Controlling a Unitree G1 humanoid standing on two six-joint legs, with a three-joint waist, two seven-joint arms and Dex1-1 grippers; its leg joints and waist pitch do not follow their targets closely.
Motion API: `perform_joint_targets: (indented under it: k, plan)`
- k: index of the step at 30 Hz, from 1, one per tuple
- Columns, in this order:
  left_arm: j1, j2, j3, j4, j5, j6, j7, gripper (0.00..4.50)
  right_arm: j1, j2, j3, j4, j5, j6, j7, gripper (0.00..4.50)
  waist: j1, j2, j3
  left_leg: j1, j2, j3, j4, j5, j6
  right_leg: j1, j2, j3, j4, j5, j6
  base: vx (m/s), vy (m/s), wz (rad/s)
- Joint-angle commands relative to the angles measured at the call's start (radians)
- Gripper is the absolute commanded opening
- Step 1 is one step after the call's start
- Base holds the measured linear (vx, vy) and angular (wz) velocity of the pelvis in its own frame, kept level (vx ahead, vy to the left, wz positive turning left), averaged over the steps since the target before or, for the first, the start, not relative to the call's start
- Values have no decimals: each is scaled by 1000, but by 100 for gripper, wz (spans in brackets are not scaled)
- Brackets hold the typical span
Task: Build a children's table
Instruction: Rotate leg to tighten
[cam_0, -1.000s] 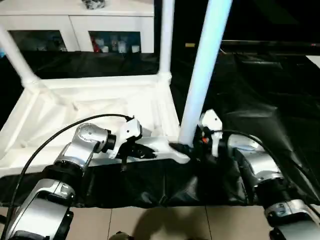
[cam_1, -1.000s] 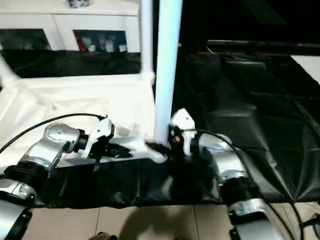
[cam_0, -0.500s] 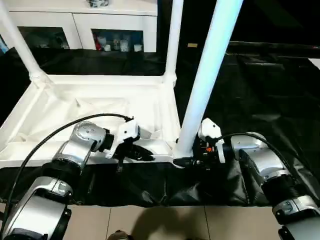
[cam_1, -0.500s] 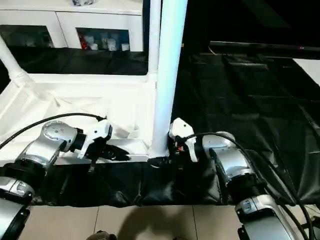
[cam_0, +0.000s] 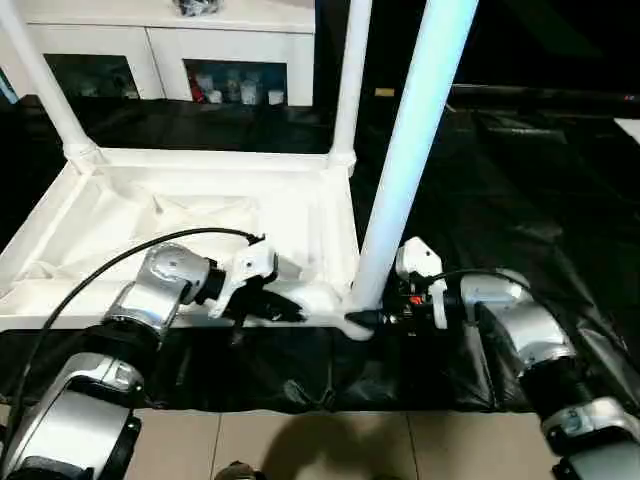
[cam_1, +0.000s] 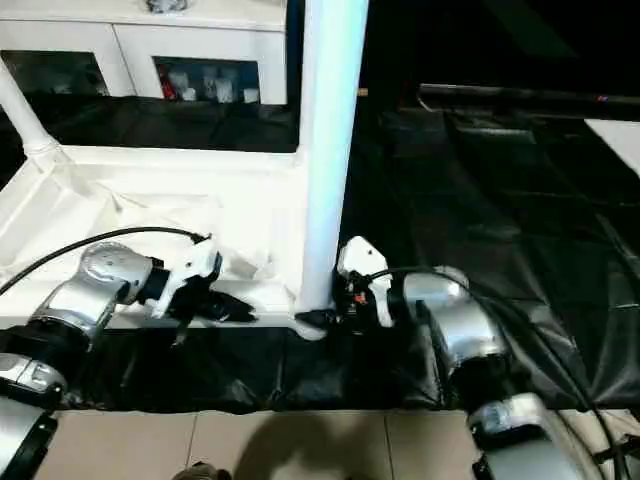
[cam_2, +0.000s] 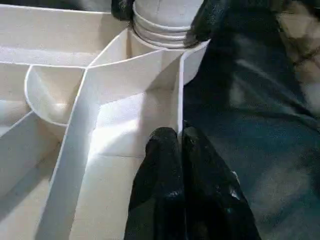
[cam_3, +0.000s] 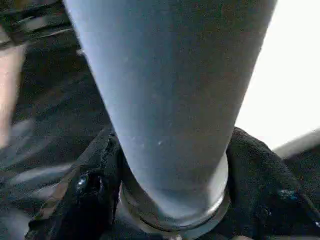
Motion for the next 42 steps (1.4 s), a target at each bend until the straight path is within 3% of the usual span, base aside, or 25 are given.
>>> perform_joint_targets:
  k: [1,2,3,6,7,10,11,13,14,16,18,22,25,27,29,30,33,36,38,42]
  plan:
    - [-1,-57,-3,12,21,42,124,0,31,43,22,-5,-37,8,-113,263,-8,-7,-53,22,18,-10,-80,-337,-15,31,-38,17,-82,-406,-177,0,0,0]
    - [-1,-80,-1,11,24,55,159,0,42,65,15,-5,-49,9,-171,263,-8,-5,-53,23,18,-11,-81,-346,-19,30,-38,17,-84,-425,-168,0,0,0]
    - [0,-100,0,9,26,66,189,0,52,84,9,-4,-60,9,-221,263,-13,-6,-47,31,16,-14,-84,-401,-31,20,-37,16,-95,-507,-141,0,0,0]
    - [-13,-209,13,28,33,97,356,0,66,205,-38,25,-80,40,-472,262,-26,-6,-45,42,13,-25,-87,-476,-51,10,-40,9,-114,-647,-90,0,0,0]
    - [-17,-238,12,33,37,103,394,0,59,246,-49,43,-88,47,-549,262,-28,-5,-47,42,11,-28,-86,-480,-52,13,-40,7,-115,-656,-83,0,0,0]
    - [-24,-287,5,36,41,114,435,0,24,326,-57,92,-108,45,-685,262,-47,1,-45,48,5,-30,-86,-519,-43,4,-36,3,-132,-681,-66,0,0,0]
    - [-26,-294,6,37,40,118,439,0,12,339,-58,104,-110,36,-704,262,-50,5,-48,46,3,-34,-89,-522,-34,13,-36,-3,-135,-680,-58,0,0,0]
    - [-27,-299,9,30,39,131,426,0,-22,365,-79,122,-94,-25,-726,262,-57,8,-49,41,3,-36,-94,-525,-28,14,-34,-3,-135,-657,-57,0,0,0]
    - [-28,-298,11,28,41,132,424,0,-27,367,-85,122,-92,-38,-730,297,-59,7,-50,42,3,-35,-94,-531,-27,12,-34,-2,-137,-651,-59,0,0,0]
    - [-29,-289,15,30,42,130,416,0,-30,361,-103,117,-77,-53,-713,318,-62,5,-51,38,2,-36,-97,-522,-14,16,-33,0,-134,-614,-72,0,0,0]
    - [-28,-254,22,29,38,110,374,0,-26,313,-122,95,-57,-69,-627,337,-59,5,-58,28,8,-34,-101,-466,1,26,-35,8,-121,-513,-101,0,0,0]
    - [-18,-202,25,15,22,81,284,0,-20,221,-106,76,-39,-77,-477,379,-53,0,-60,20,10,-25,-98,-399,26,34,-35,12,-109,-385,-151,0,0,0]
    - [-9,-150,25,1,5,52,176,0,-22,127,-78,78,-37,-86,-326,382,-45,-9,-59,21,9,-14,-87,-354,48,31,-37,18,-107,-371,-171,0,0,0]
    - [-8,-144,24,0,4,48,163,0,-23,118,-76,77,-34,-85,-307,382,-41,-5,-60,22,12,-13,-83,-342,54,30,-40,21,-102,-374,-178,0,0,0]
    - [-8,-95,19,3,-4,16,55,0,-27,43,-56,66,-15,-86,-105,382,-32,-8,-68,17,13,-12,-81,-272,63,43,-38,18,-90,-291,-193,26,-17,1]
    - [-8,-84,19,3,-7,15,34,0,-28,26,-49,62,-12,-87,-64,382,-22,-6,-68,17,16,-7,-78,-223,78,45,-32,16,-80,-205,-210,57,-20,1]
    - [-12,-56,12,9,-16,5,-31,0,-39,-14,-28,55,10,-71,40,382,-14,-5,-71,14,20,0,-68,-146,104,50,-29,9,-56,-66,-260,19,-7,0]
    - [-16,-30,5,10,-23,-3,-102,0,-48,-42,-4,56,16,-67,119,348,-7,-8,-74,12,19,4,-59,-108,122,48,-28,10,-44,7,-287,0,0,0]
    - [-21,-21,1,7,-27,1,-135,0,-54,-51,6,57,21,-57,157,345,-3,-10,-70,13,20,5,-59,-127,122,46,-29,10,-46,-21,-288,0,0,0]
    - [-33,-17,-7,19,-28,-7,-189,0,-69,-56,12,68,20,-65,205,305,4,-7,-65,20,25,2,-69,-210,71,41,-33,12,-56,-149,-266,0,0,0]
